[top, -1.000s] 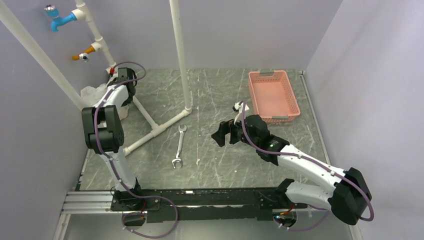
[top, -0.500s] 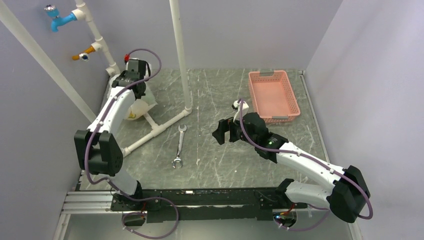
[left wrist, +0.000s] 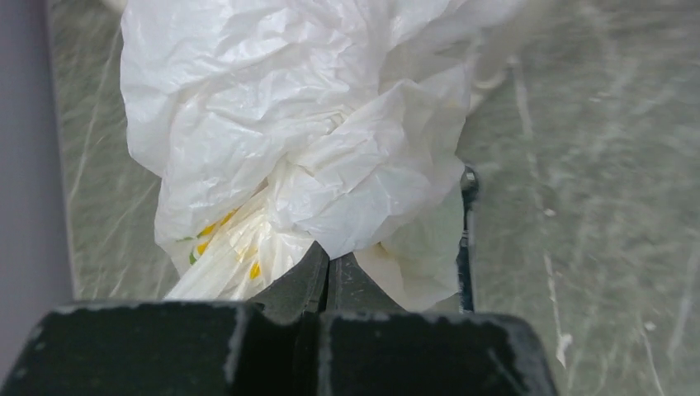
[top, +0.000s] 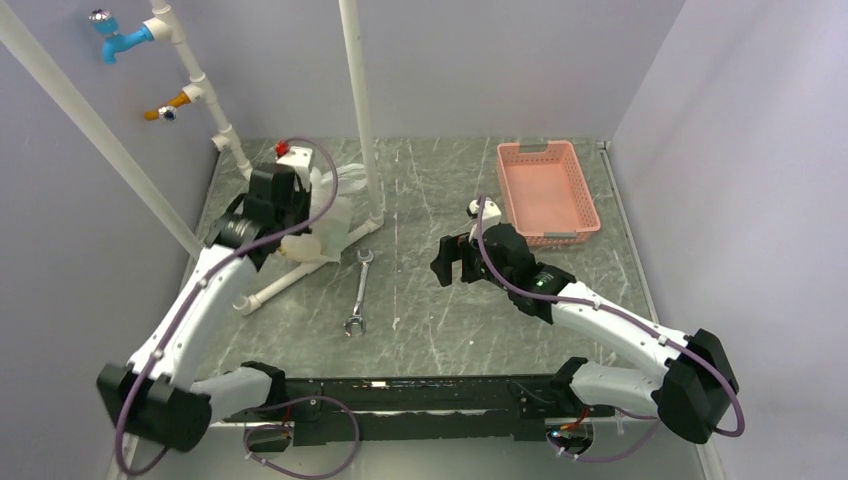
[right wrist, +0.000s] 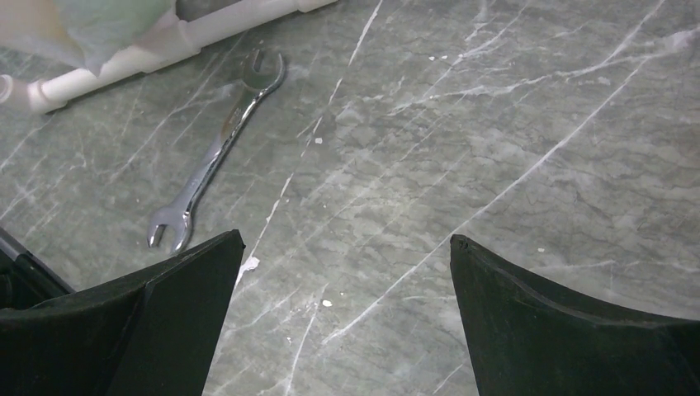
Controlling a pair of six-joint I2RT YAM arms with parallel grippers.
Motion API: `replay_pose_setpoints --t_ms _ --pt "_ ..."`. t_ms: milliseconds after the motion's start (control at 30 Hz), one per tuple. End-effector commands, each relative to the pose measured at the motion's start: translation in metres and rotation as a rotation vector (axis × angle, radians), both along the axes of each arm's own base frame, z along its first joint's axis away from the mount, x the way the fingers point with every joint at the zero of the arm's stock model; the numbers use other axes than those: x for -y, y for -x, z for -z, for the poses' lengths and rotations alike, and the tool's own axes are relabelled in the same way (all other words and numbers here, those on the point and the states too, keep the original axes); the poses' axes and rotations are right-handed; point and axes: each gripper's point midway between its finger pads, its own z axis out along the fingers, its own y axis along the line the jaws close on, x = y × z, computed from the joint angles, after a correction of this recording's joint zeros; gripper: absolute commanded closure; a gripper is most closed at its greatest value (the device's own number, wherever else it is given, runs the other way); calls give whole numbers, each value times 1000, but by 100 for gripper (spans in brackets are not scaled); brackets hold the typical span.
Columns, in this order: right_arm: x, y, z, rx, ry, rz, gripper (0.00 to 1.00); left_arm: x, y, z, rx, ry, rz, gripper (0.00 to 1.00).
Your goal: Take the fake fruits out of the plastic bag
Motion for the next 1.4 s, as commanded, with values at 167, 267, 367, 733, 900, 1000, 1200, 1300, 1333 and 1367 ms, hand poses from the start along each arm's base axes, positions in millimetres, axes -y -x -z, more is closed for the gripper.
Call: replay_pose_setpoints --t_ms 167,267,367,733,900,1000,1200,1300,1333,1367 --pt "-12 -17 -27 13 -70 59 0 96 38 -83 428 242 543 100" --pt "-11 -23 -32 25 -79 93 0 132 58 -81 412 287 724 100" --pt "-10 -26 -34 29 -94 114 0 166 72 -68 327 337 837 100" --pt "-2 -25 -44 54 -92 142 0 227 66 2 6 443 862 100" --pt "2 -25 -52 68 -67 135 0 232 69 -4 -10 453 897 56" --pt "1 -26 -47 67 -65 135 0 226 73 -10 19 438 900 39" --pt "-16 -19 -51 31 -121 61 5 200 67 -30 140 344 823 37" --pt "-24 -8 -56 20 -147 -6 11 187 62 -35 177 295 766 40" --pt "-26 -5 -58 25 -156 -26 12 183 61 -37 186 281 751 41" --pt "-28 -2 -59 31 -163 -44 13 180 59 -38 195 265 745 41"
